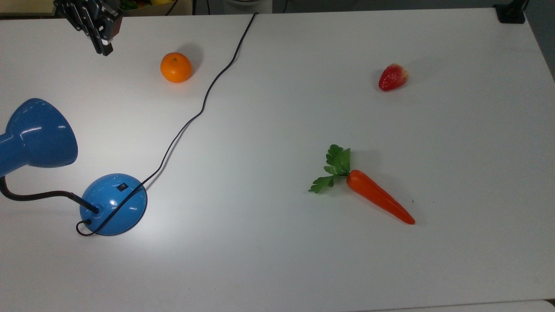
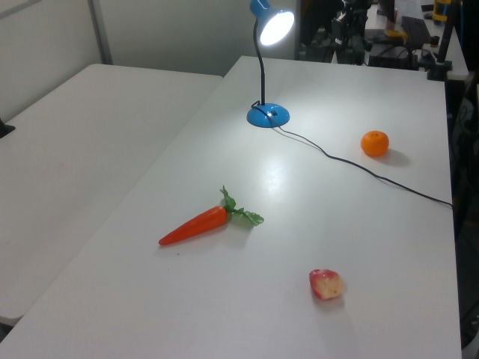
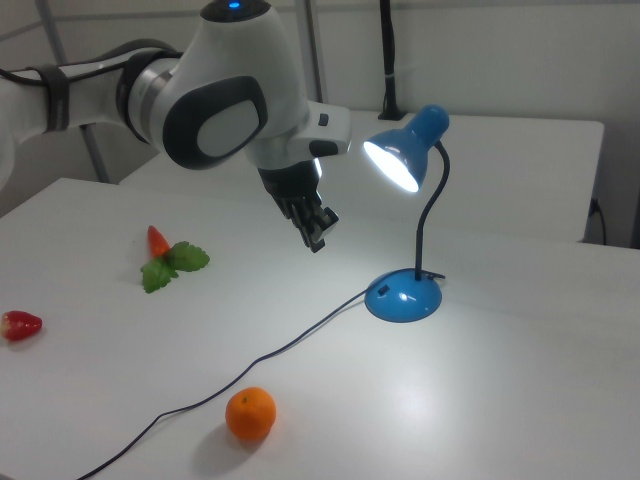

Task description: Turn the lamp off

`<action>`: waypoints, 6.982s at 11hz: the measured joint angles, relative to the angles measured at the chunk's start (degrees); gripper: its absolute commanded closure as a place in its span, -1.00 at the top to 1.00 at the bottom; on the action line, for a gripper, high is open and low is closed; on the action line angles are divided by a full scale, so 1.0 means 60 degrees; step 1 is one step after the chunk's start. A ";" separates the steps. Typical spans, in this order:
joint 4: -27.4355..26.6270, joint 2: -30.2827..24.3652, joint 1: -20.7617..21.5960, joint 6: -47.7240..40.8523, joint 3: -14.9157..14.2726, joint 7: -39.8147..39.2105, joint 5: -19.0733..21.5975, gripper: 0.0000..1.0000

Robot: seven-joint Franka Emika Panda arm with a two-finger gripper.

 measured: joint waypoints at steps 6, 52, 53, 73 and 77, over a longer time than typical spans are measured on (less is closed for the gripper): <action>-0.0029 0.0926 0.0620 0.1204 0.0024 0.0628 -0.0112 -0.71; 0.0802 0.5148 0.2972 0.7201 -0.2095 0.2284 -0.0475 -1.00; 0.0805 0.5150 0.2973 0.7201 -0.2096 0.2285 -0.0475 -1.00; 0.0995 0.3452 0.3377 0.2235 -0.2176 0.1320 -0.0590 -0.88; 0.1000 0.2344 0.5206 -0.0768 -0.3607 0.0084 -0.0559 -0.14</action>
